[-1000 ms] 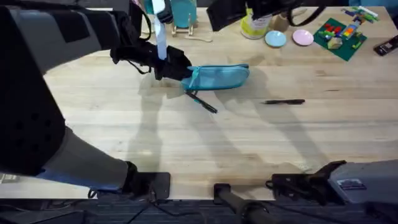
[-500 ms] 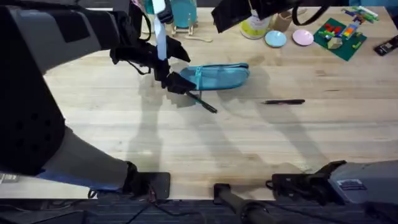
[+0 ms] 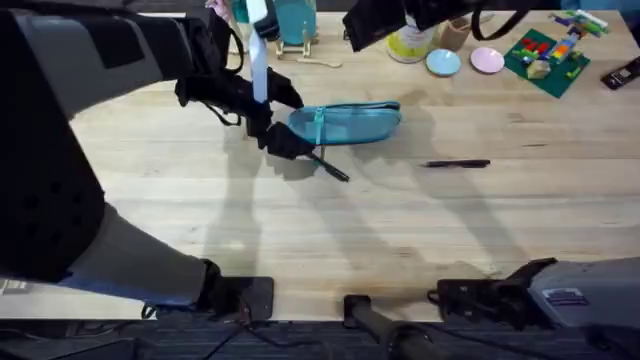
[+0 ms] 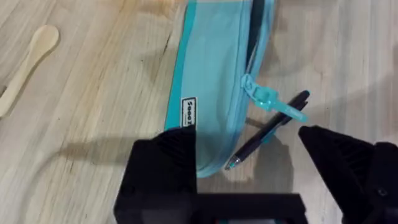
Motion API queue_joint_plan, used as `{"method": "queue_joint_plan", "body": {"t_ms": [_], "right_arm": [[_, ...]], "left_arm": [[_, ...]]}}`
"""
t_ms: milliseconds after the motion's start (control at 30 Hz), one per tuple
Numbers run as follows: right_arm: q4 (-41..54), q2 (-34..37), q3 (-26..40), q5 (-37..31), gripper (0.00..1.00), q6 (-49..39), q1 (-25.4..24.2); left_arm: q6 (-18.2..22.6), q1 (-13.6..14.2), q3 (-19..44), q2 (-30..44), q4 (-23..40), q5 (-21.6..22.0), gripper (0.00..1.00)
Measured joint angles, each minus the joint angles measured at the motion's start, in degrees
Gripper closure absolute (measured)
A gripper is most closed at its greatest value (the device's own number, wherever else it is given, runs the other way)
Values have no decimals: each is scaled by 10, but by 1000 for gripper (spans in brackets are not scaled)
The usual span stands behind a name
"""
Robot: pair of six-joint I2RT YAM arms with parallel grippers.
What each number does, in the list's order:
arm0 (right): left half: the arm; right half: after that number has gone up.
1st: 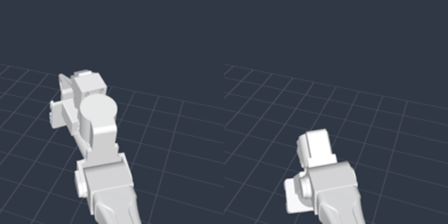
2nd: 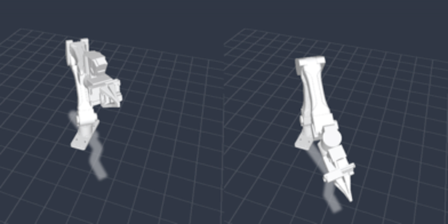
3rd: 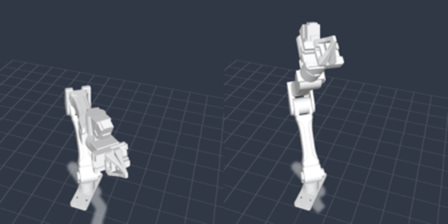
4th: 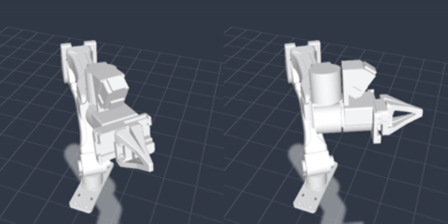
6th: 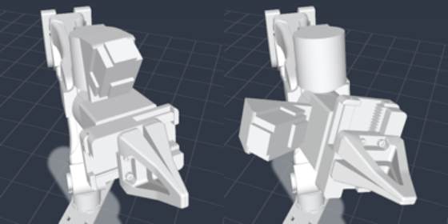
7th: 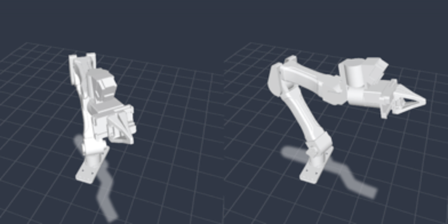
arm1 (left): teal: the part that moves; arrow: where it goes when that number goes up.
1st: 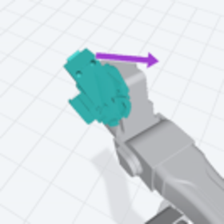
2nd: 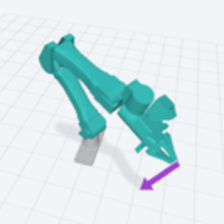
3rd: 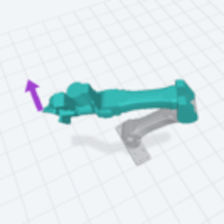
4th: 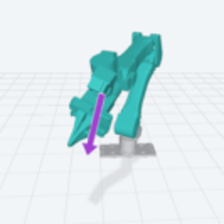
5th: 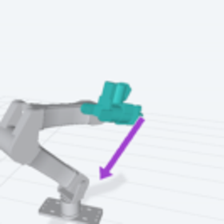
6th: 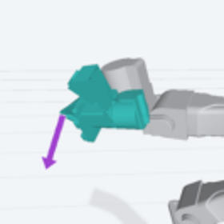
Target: Unzip the bag, pick up the pens from the table one at a time and place them inside, then zip the bag closed.
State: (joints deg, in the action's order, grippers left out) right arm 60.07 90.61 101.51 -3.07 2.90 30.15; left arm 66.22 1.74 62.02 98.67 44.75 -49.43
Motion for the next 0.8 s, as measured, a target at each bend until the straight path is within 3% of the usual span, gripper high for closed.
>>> {"method": "queue_joint_plan", "body": {"t_ms": [167, 367, 533, 800], "right_arm": [[0, 0, 0, -6, 4, 0, 0], [0, 0, 0, -8, 4, -19, 0], [0, 0, 0, -8, 4, -33, 0], [0, 0, 0, -8, 4, -78, -8]], "left_arm": [[-28, -5, 0, 0, 3, -1, 8], [-83, -40, 0, -8, 6, 0, 7], [-119, -69, 0, -80, 10, -5, 7], [-131, -66, 0, -201, 72, -20, 7]]}}
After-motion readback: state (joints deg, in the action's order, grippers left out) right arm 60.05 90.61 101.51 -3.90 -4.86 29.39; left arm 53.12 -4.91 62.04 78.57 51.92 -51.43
